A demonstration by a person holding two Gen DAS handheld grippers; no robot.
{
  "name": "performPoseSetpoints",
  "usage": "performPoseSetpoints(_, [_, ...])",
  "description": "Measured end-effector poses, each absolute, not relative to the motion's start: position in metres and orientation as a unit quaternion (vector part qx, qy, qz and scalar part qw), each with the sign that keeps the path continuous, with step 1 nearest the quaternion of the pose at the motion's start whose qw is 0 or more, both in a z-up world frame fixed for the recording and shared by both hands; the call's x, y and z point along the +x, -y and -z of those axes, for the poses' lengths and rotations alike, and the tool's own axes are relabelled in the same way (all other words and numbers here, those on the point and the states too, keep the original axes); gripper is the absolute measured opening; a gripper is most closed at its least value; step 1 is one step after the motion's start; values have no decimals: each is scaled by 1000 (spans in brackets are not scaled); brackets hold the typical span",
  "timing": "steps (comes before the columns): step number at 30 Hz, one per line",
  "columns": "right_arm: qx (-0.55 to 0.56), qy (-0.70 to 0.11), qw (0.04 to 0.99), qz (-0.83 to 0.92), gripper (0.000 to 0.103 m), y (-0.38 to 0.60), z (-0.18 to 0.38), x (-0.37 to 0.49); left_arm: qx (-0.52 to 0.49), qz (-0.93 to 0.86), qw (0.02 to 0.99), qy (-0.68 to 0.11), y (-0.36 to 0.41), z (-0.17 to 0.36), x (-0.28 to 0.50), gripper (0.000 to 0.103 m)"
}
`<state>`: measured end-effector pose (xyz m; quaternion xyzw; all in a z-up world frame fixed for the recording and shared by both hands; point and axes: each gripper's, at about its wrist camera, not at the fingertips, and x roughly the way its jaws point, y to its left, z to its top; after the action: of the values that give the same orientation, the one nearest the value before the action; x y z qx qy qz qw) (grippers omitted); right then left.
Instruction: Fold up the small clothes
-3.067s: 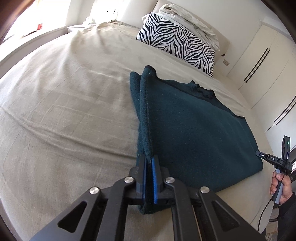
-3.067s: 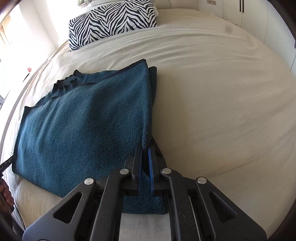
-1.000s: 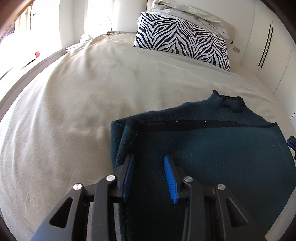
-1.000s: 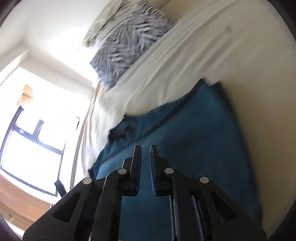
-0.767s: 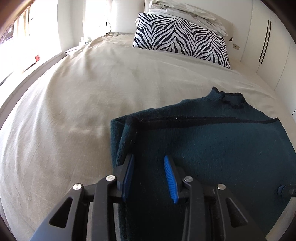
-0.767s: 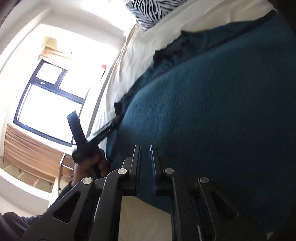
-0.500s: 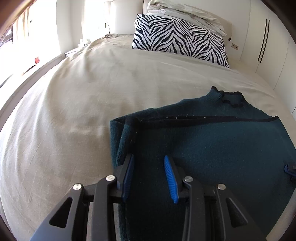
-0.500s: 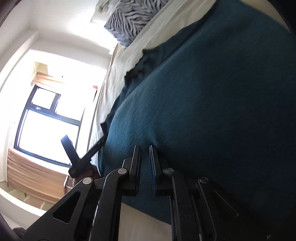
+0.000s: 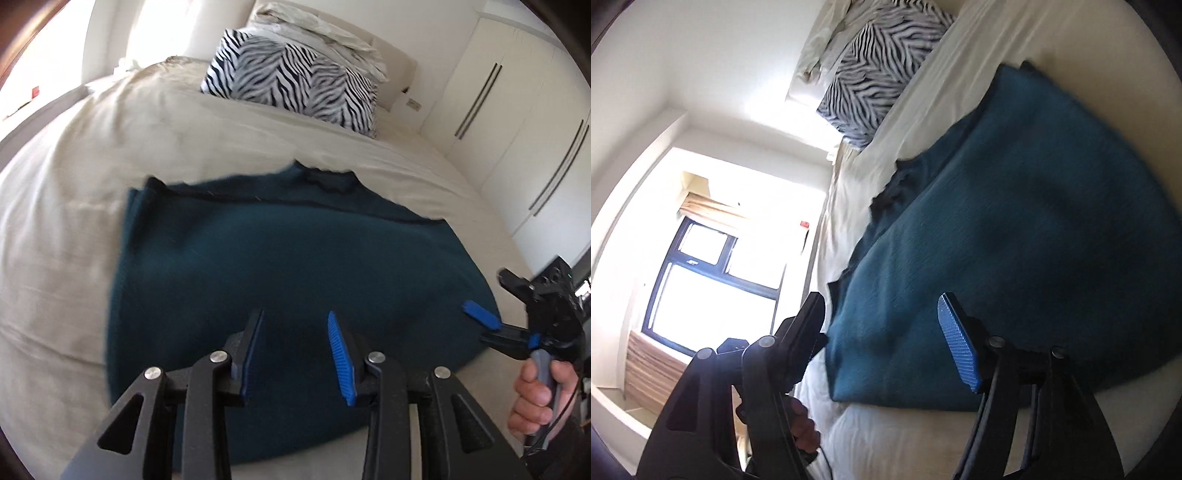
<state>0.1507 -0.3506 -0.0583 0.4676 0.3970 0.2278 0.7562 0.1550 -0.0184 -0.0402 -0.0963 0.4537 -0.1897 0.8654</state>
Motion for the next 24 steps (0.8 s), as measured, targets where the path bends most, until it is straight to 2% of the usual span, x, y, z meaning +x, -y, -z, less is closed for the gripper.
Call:
performPoseSetpoints(3, [444, -435, 744, -244, 64, 308, 76, 160, -97, 190, 850, -481, 24, 67, 153, 38])
performPoseSetpoints(4, [435, -447, 743, -243, 64, 301, 82, 160, -119, 190, 846, -483, 16, 73, 154, 32])
performPoseSetpoints(6, [448, -438, 743, -237, 60, 305, 88, 160, -171, 195, 833, -489, -7, 78, 156, 23])
performPoseSetpoints(11, [508, -392, 742, -191, 60, 365, 95, 149, -227, 190, 823, -485, -62, 78, 146, 22])
performPoseSetpoints(12, [517, -385, 744, -178, 60, 376, 94, 146, -237, 179, 824, -482, -73, 75, 142, 24])
performPoseSetpoints(14, [523, -366, 752, -166, 62, 392, 87, 136, -276, 156, 835, -450, -107, 60, 128, 43])
performPoseSetpoints(15, [517, -359, 759, -165, 62, 394, 83, 134, -293, 148, 840, -432, -119, 55, 121, 58])
performPoseSetpoints(16, [513, -358, 763, -165, 62, 397, 77, 136, -302, 142, 842, -423, -127, 52, 120, 61])
performPoseSetpoints(24, [479, -393, 756, -211, 63, 330, 59, 162, -371, 174, 780, -473, -119, 87, 141, 59])
